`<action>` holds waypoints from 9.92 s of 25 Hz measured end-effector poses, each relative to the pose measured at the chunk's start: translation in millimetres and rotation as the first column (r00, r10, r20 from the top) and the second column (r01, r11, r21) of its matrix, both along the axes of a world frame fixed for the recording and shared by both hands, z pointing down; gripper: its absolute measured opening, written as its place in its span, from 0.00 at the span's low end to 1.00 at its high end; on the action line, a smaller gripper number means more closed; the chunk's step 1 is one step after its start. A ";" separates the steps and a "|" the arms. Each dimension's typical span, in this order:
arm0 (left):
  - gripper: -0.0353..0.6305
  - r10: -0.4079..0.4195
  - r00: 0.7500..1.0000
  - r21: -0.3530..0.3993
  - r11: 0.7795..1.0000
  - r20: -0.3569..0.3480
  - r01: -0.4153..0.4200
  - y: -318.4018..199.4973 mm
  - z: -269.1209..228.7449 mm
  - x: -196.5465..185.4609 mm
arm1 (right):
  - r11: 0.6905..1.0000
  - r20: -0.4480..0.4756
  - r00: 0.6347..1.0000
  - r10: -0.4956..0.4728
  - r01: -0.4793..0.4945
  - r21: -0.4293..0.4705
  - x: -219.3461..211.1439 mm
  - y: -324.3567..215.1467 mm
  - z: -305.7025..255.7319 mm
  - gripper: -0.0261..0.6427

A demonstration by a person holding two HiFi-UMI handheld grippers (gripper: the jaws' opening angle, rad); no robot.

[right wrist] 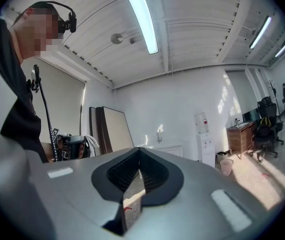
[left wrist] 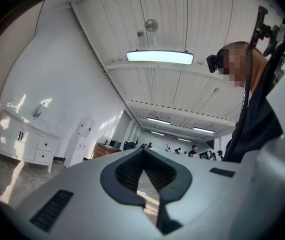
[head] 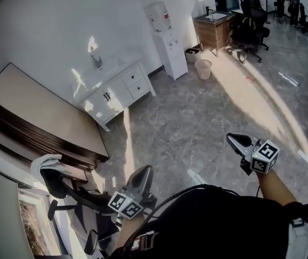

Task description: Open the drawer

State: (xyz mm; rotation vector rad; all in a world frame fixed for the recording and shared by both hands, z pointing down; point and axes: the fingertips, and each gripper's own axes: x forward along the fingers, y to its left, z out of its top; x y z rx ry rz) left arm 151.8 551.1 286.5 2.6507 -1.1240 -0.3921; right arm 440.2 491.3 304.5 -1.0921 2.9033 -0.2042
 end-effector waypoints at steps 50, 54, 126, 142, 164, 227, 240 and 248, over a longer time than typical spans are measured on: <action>0.05 -0.178 0.984 0.032 0.984 -0.003 0.178 -413.5 -12.0 -137.4 | 0.969 -0.013 0.971 -0.238 0.239 0.059 -178.7 -469.8 -35.9 0.04; 0.05 -0.202 0.979 0.015 0.979 0.014 0.202 -445.4 -9.9 -102.3 | 0.971 -0.006 0.971 -0.239 0.239 0.026 -137.1 -510.4 -22.5 0.04; 0.05 -0.188 0.981 -0.022 0.982 0.047 0.190 -1020.2 -10.6 -132.6 | 0.972 0.020 0.972 -0.234 0.235 -0.008 -169.6 -1085.1 -8.3 0.04; 0.05 -0.108 0.994 -0.037 0.993 -0.019 0.108 -1156.1 8.5 -212.7 | 0.988 -0.051 0.986 -0.157 0.156 -0.013 -240.2 -1195.4 -9.7 0.04; 0.05 -0.059 0.997 -0.024 0.998 -0.050 0.057 -1307.3 11.6 -407.5 | 0.993 -0.097 0.988 -0.118 0.120 0.017 -435.7 -1334.4 -28.7 0.04; 0.05 -0.667 0.742 -0.216 0.735 -0.065 0.642 -1419.6 116.5 -515.3 | 0.624 -0.194 0.599 -0.777 0.774 -0.110 -678.4 -1541.4 30.9 0.04; 0.05 -0.727 0.685 -0.250 0.672 -0.049 0.697 -1423.1 138.1 -510.1 | 0.513 -0.147 0.494 -0.857 0.847 -0.140 -691.7 -1544.9 42.7 0.04; 0.05 -0.856 0.515 -0.216 0.498 0.031 0.840 -1457.0 125.1 -445.0 | 0.285 -0.091 0.276 -0.957 0.952 -0.112 -664.1 -1584.9 54.1 0.04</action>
